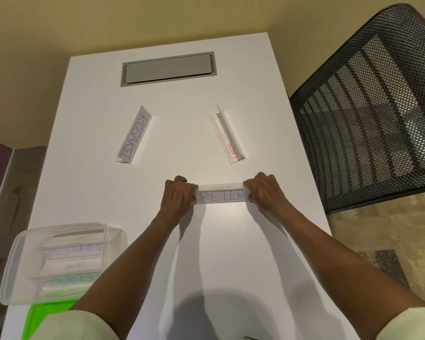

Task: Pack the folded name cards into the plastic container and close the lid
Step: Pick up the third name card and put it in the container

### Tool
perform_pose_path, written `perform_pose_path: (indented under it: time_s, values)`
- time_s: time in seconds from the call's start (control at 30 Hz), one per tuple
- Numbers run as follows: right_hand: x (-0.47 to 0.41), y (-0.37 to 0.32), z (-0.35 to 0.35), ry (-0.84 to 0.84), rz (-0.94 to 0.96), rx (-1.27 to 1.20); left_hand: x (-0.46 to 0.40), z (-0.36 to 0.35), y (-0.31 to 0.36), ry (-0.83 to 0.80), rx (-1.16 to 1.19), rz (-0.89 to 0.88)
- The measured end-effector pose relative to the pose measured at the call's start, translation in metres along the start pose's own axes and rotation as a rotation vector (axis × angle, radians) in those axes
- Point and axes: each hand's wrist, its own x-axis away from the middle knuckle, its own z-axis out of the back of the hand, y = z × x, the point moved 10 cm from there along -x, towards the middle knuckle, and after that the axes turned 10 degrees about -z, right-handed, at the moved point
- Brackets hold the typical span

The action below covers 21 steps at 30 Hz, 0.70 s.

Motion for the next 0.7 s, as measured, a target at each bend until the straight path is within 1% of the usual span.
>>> perform_pose_path:
  time_s: [0.1,0.17,0.3,0.43,0.53,0.7]
  values:
    - [0.004,-0.006,0.009,0.085,0.047,0.023,0.001,0.006,0.000,0.054,0.082,0.016]
    - [0.005,-0.007,0.012,0.124,0.060,0.025,0.001,0.006,0.000,0.033,0.084,0.031]
    - [0.006,-0.008,0.017,0.140,0.067,-0.007,0.006,0.012,-0.001,0.023,0.054,0.037]
    - [0.007,-0.014,0.027,0.109,0.061,-0.032,0.016,0.032,0.005,0.071,0.016,0.006]
    - [0.006,-0.018,0.035,0.072,0.028,-0.041,0.028,0.050,0.006,0.122,0.047,0.018]
    - [0.025,-0.038,0.068,0.157,0.088,-0.049,0.052,0.082,0.015,0.237,0.066,-0.035]
